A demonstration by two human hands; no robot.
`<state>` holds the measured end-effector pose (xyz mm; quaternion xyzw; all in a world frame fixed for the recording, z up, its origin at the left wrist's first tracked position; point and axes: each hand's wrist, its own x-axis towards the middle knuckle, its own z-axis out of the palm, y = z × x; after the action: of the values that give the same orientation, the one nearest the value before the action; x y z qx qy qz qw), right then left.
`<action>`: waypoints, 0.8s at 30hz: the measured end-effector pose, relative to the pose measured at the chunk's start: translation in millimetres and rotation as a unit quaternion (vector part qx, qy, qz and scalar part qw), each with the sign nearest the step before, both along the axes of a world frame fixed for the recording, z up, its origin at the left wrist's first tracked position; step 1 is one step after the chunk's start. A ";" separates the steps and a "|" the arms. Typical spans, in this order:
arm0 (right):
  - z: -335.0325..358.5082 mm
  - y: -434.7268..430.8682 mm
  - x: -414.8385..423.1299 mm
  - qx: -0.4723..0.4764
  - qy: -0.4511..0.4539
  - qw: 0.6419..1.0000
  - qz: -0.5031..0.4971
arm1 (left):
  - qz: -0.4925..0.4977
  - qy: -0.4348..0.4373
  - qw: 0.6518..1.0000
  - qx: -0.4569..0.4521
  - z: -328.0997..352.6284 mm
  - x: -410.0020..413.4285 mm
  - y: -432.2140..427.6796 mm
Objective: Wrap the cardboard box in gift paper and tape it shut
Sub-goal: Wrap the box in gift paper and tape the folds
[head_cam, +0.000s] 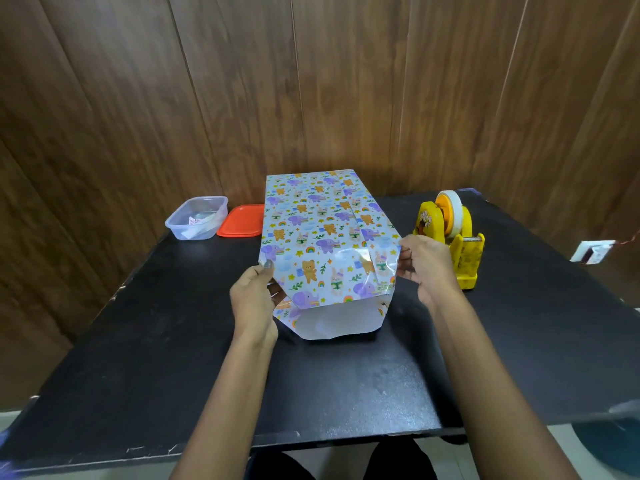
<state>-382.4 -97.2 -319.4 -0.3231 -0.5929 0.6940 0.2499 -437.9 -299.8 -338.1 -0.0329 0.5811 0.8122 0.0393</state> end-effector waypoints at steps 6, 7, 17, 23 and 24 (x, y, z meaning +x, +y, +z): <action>-7.1 -6.6 12.0 0.009 0.027 0.999 0.046 | -0.013 0.003 1.000 0.004 -4.3 1.3 1.9; -8.3 -7.6 13.9 0.020 0.029 0.998 0.060 | -0.010 0.003 1.000 0.004 -4.8 0.7 2.0; -7.7 -4.4 15.2 0.057 0.008 0.996 0.061 | 0.052 -0.001 0.998 -0.047 2.9 -9.6 -2.4; 2.0 -1.5 12.6 0.033 0.001 0.996 0.078 | 0.074 0.002 0.992 -0.104 11.7 -19.2 -2.4; 2.8 -1.5 12.4 0.029 -0.001 0.996 0.083 | 0.074 0.005 0.993 -0.096 11.0 -18.6 -2.8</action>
<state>-370.0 -98.7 -316.6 -0.2662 -0.6382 0.6941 0.2000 -456.5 -302.6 -327.2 -0.0757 0.6524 0.7536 -0.0273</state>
